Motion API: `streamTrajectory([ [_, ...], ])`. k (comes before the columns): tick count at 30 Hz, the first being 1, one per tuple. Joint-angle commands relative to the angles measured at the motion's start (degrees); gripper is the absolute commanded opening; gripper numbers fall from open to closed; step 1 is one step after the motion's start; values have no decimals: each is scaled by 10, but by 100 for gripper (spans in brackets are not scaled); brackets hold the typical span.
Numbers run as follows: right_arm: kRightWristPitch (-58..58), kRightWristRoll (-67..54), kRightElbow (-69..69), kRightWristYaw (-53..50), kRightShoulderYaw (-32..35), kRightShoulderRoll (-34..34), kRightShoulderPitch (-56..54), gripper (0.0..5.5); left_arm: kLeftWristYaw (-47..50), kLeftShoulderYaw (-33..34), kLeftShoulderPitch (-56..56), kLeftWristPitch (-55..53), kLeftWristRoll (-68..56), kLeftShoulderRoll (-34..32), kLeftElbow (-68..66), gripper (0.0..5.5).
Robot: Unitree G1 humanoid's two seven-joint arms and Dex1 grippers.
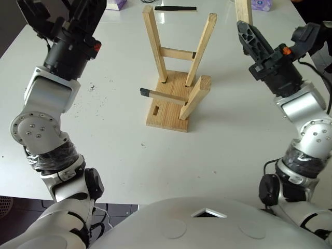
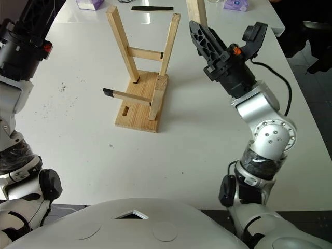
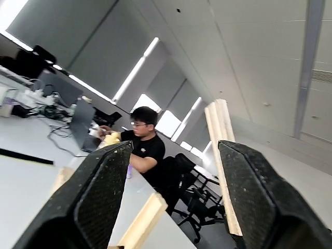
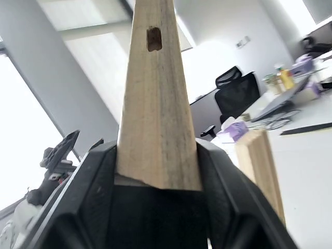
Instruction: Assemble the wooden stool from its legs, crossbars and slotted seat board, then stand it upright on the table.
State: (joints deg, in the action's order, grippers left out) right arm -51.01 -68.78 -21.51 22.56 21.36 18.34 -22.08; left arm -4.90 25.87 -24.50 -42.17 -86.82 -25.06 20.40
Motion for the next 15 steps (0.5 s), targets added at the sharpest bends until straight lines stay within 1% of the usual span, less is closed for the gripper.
streamTrajectory([
  [1,-47,-73,15,87,3,83,-30,204,-35,-8,-28,-25,-73,-27,-17,308],
  [2,-58,-88,13,99,2,100,-31,204,-40,-11,-31,-29,-95,-30,-21,308],
  [4,-79,-112,12,120,-9,129,-36,204,-43,-19,-27,-39,-135,-36,-19,332],
  [7,-103,-132,31,157,-27,162,-52,204,-32,-36,-4,-40,-187,-36,10,379],
  [12,-121,-136,47,199,-52,189,-62,204,-34,-70,19,-36,-239,-42,53,381],
  [15,-131,-130,51,230,-69,202,-65,204,-36,-83,21,-29,-240,-47,55,381],
])
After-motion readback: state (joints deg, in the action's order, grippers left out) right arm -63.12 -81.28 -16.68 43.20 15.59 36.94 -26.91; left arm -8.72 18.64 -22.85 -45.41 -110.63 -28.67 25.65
